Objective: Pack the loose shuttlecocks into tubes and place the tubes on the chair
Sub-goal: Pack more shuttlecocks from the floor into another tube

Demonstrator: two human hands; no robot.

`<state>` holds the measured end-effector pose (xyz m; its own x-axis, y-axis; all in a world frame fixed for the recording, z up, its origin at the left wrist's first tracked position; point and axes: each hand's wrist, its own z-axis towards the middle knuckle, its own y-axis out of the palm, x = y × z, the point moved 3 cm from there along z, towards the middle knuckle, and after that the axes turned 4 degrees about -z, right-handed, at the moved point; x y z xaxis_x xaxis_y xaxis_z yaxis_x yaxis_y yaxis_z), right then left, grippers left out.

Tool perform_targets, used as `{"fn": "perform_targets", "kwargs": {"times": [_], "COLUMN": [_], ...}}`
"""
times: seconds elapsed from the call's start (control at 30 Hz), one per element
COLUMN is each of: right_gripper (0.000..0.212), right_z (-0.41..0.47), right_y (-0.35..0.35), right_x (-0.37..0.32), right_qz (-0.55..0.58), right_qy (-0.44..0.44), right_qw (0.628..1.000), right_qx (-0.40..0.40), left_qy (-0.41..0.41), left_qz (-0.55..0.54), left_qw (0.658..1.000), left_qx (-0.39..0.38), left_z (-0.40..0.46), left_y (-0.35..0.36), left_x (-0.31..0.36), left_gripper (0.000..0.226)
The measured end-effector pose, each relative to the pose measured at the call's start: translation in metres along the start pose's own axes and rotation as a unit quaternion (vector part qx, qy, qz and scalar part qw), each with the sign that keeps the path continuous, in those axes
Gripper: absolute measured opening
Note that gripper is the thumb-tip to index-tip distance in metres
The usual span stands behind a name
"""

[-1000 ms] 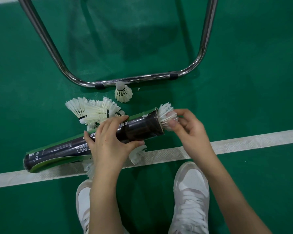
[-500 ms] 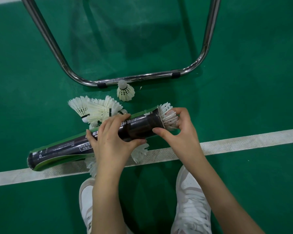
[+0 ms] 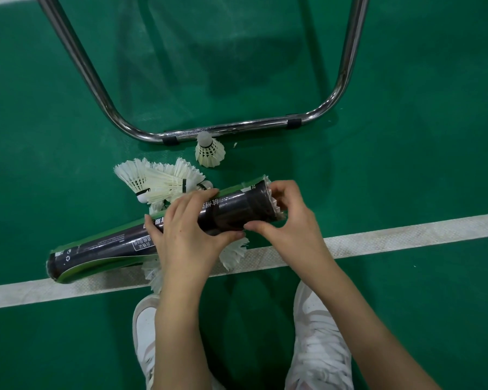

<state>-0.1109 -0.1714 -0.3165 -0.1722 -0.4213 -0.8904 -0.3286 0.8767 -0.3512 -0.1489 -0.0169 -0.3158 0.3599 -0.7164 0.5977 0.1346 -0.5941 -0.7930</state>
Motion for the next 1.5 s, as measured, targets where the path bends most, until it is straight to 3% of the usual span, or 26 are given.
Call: {"fn": "perform_targets", "kwargs": {"times": [0.53,0.83,1.3,1.5], "right_gripper": [0.044,0.043,0.041,0.038], "right_z": [0.011,0.009,0.018,0.023], "right_y": [-0.004,-0.009,-0.011,-0.012], "right_x": [0.004,0.004,-0.002,-0.006], "right_qz": [0.056,0.067,0.06,0.05], "right_qy": [0.021,0.007,-0.016,-0.029], "right_qw": [0.993,0.996,0.982,0.976], "right_qx": [-0.1,-0.066,-0.18,-0.211], "left_qy": [-0.001,-0.009,-0.01,-0.021], "left_qz": [0.002,-0.001,0.001,0.022], "left_qw": [1.0,1.0,0.999,0.999], "left_qx": [-0.02,-0.026,-0.032,-0.044], "left_z": [0.0,0.001,0.001,0.002], "left_y": [-0.003,-0.004,-0.004,-0.006], "left_x": [0.007,0.009,0.009,0.009], "left_gripper": [0.071,0.07,0.074,0.1]}}
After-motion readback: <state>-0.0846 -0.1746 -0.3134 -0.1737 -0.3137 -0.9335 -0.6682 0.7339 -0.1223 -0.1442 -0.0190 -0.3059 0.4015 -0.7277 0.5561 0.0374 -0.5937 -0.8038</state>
